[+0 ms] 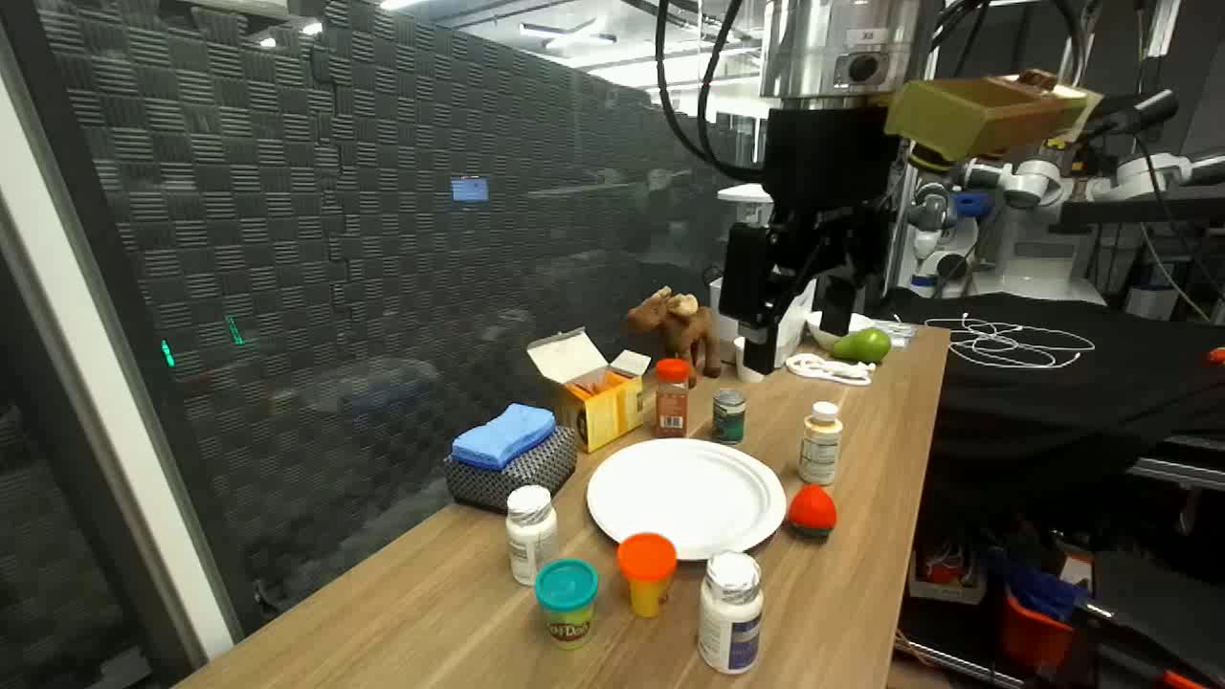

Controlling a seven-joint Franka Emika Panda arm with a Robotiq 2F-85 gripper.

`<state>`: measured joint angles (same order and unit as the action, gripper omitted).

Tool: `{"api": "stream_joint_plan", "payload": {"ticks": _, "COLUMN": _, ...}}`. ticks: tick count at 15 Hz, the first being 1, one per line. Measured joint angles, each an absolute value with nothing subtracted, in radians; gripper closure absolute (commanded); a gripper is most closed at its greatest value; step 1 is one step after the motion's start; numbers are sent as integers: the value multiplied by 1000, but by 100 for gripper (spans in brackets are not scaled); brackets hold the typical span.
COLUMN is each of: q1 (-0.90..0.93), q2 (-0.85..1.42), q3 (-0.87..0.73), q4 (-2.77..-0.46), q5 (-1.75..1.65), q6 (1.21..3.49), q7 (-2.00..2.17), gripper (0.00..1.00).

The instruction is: Pick up all the smaller bottles and the orange object, and put them in the plate

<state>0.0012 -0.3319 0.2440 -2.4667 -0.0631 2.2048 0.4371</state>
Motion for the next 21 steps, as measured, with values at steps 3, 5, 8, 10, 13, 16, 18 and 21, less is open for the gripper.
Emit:
{"api": "stream_joint_plan", "payload": {"ticks": 3, "q1": 1, "q2": -334, "q3": 244, "q4": -2454, "q5": -63, "q6": 2206, "q7": 437, "gripper": 0}}
{"api": "stream_joint_plan", "payload": {"ticks": 5, "q1": 1, "q2": -334, "q3": 244, "q4": -2452, "q5": -63, "q6": 2206, "q7": 437, "gripper": 0}}
{"api": "stream_joint_plan", "payload": {"ticks": 8, "q1": 1, "q2": -334, "q3": 244, "q4": -2452, "q5": -63, "q6": 2206, "q7": 437, "gripper": 0}}
{"api": "stream_joint_plan", "payload": {"ticks": 10, "q1": 2, "q2": -333, "q3": 243, "q4": -2453, "q5": -63, "q6": 2205, "q7": 437, "gripper": 0}}
{"api": "stream_joint_plan", "payload": {"ticks": 13, "q1": 4, "q2": -305, "q3": 236, "q4": -2432, "q5": -78, "q6": 2206, "q7": 429, "gripper": 0}}
{"api": "stream_joint_plan", "payload": {"ticks": 16, "q1": 6, "q2": -207, "q3": 229, "q4": -2328, "q5": -101, "q6": 2209, "q7": 384, "gripper": 0}}
{"api": "stream_joint_plan", "payload": {"ticks": 18, "q1": 15, "q2": -103, "q3": 223, "q4": -2225, "q5": -101, "q6": 2225, "q7": 335, "gripper": 0}}
{"api": "stream_joint_plan", "payload": {"ticks": 21, "q1": 49, "q2": 68, "q3": 217, "q4": -2073, "q5": -85, "q6": 2235, "q7": 257, "gripper": 0}}
